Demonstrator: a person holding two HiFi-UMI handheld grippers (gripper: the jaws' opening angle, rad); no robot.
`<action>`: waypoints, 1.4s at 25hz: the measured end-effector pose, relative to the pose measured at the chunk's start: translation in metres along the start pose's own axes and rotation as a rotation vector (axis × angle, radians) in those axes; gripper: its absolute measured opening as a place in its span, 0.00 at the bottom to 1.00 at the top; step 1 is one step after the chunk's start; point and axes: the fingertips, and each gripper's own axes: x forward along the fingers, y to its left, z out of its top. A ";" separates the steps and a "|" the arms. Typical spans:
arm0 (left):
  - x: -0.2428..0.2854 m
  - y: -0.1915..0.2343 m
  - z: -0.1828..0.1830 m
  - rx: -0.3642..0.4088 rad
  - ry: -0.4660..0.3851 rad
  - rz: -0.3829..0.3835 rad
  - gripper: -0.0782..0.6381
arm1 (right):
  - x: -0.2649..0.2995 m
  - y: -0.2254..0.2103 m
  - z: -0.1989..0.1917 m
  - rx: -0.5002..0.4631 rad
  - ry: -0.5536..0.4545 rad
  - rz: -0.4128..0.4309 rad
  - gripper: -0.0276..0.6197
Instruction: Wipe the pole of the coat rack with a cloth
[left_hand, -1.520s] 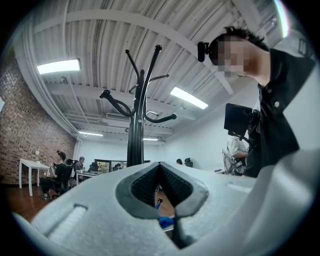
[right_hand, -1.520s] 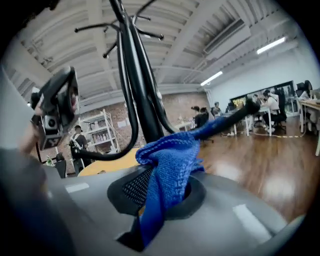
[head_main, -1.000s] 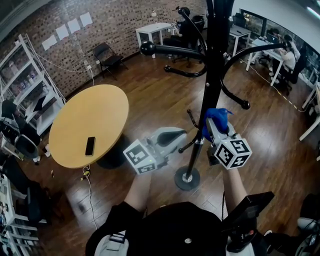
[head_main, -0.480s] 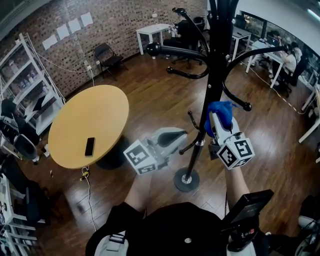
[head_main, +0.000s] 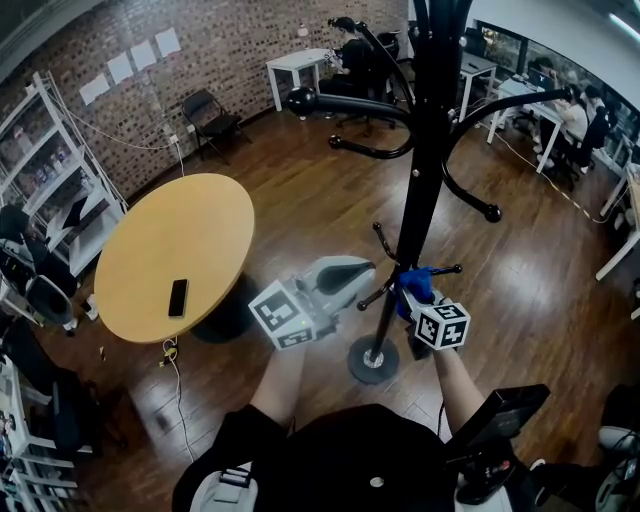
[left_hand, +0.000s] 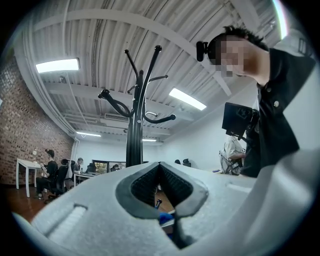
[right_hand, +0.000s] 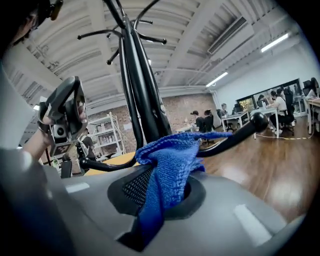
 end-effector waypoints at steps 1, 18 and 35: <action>-0.001 0.001 0.001 0.000 -0.003 -0.004 0.10 | 0.001 -0.001 -0.003 -0.001 0.024 -0.008 0.11; -0.023 0.011 -0.010 -0.035 -0.052 -0.107 0.10 | -0.084 0.087 0.290 -0.219 -0.675 -0.033 0.11; 0.042 0.026 -0.031 -0.065 0.025 -0.165 0.10 | 0.004 -0.005 -0.001 0.066 -0.038 -0.069 0.11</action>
